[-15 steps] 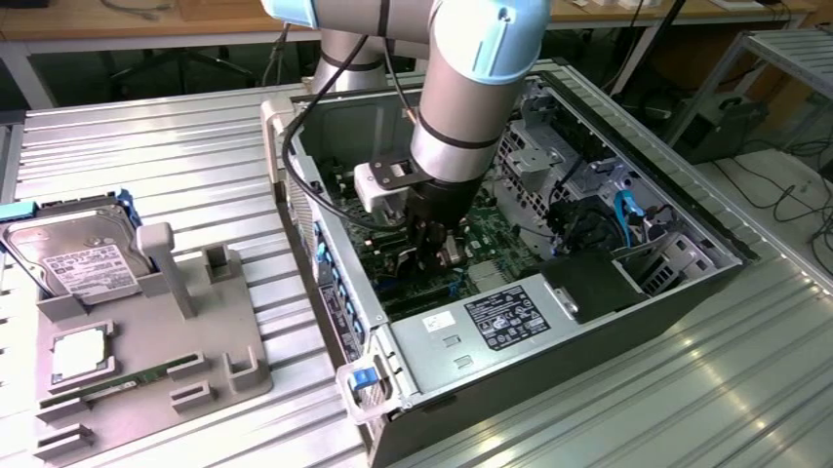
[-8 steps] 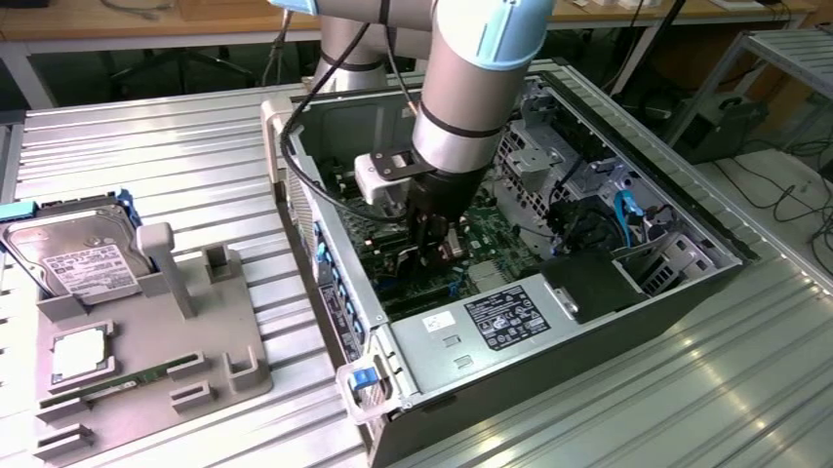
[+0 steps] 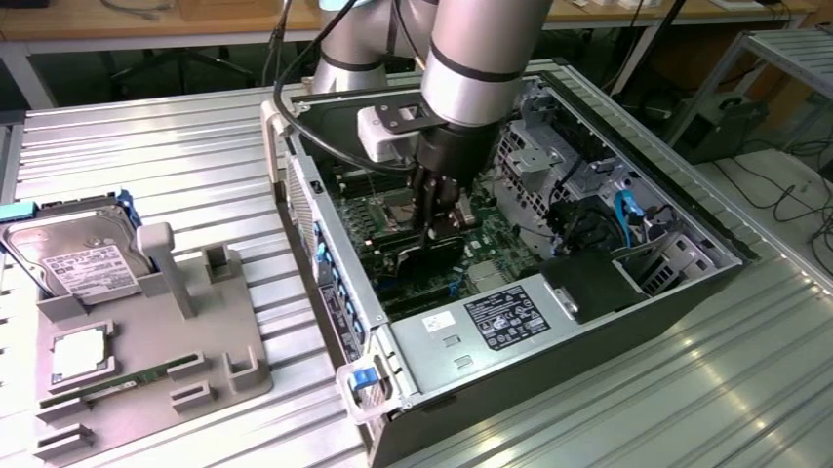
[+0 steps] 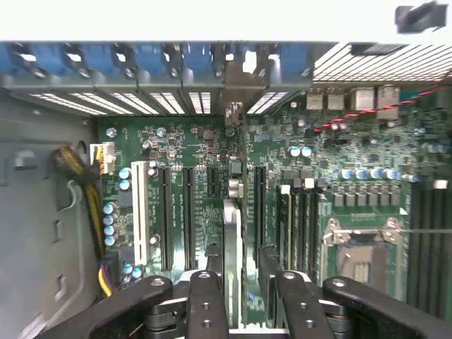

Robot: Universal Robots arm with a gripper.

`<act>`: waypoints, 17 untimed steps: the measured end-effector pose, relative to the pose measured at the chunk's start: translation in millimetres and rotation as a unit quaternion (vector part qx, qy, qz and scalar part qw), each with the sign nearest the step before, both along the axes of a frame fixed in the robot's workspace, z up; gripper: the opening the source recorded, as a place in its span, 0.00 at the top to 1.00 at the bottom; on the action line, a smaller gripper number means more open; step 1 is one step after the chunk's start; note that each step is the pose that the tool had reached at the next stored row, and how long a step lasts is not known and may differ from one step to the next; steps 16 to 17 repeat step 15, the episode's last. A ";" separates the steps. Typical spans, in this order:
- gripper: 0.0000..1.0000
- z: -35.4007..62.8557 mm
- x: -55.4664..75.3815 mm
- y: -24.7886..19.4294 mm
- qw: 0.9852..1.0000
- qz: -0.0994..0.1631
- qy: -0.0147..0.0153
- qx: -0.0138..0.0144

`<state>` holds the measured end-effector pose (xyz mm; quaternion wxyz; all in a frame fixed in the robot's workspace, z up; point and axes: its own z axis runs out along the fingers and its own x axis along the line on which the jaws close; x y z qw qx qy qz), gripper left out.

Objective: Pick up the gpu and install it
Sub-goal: 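Insert the gpu into the slot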

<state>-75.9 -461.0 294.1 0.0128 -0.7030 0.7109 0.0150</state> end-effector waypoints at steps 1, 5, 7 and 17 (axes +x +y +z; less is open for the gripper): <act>0.65 2.4 0.0 0.0 1.000 0.000 0.000 0.000; 0.80 2.4 0.0 0.0 1.000 0.000 0.000 0.000; 0.89 2.5 0.0 0.0 1.000 0.000 0.000 0.000; 0.89 2.5 0.0 0.0 1.000 0.000 0.000 0.000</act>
